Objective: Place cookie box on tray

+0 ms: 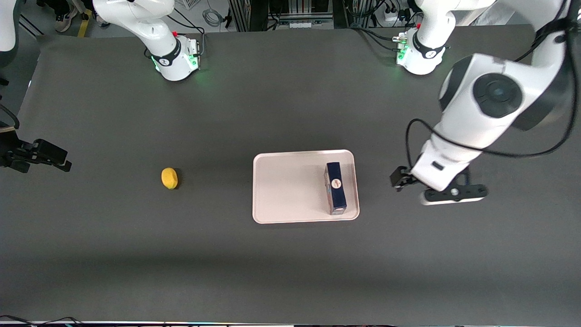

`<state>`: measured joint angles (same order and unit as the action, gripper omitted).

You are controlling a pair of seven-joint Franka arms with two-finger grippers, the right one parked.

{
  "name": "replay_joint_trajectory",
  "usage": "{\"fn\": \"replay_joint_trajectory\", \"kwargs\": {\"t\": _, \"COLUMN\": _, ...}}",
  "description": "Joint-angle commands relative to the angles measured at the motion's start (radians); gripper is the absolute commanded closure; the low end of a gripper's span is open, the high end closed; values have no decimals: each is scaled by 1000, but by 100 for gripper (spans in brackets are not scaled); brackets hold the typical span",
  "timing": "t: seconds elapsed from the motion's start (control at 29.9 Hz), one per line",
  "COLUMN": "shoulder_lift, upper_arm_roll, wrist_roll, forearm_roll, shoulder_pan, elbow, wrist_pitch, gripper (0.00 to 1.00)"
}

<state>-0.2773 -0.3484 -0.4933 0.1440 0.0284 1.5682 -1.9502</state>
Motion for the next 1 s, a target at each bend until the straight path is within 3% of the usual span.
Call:
{"fn": "replay_joint_trajectory", "kwargs": {"t": 0.0, "shoulder_lift": 92, "upper_arm_roll": -1, "wrist_roll": 97, "forearm_roll": -15, "shoulder_pan": -61, "elbow": 30, "wrist_pitch": 86, "gripper": 0}}
{"fn": "replay_joint_trajectory", "kwargs": {"t": 0.43, "shoulder_lift": 242, "upper_arm_roll": 78, "wrist_roll": 321, "forearm_roll": -92, "shoulder_pan": -180, "elbow": 105, "wrist_pitch": 165, "gripper": 0}}
{"fn": "replay_joint_trajectory", "kwargs": {"t": 0.97, "shoulder_lift": 391, "upper_arm_roll": 121, "wrist_roll": 375, "forearm_roll": -141, "shoulder_pan": -213, "elbow": 262, "wrist_pitch": 146, "gripper": 0}}
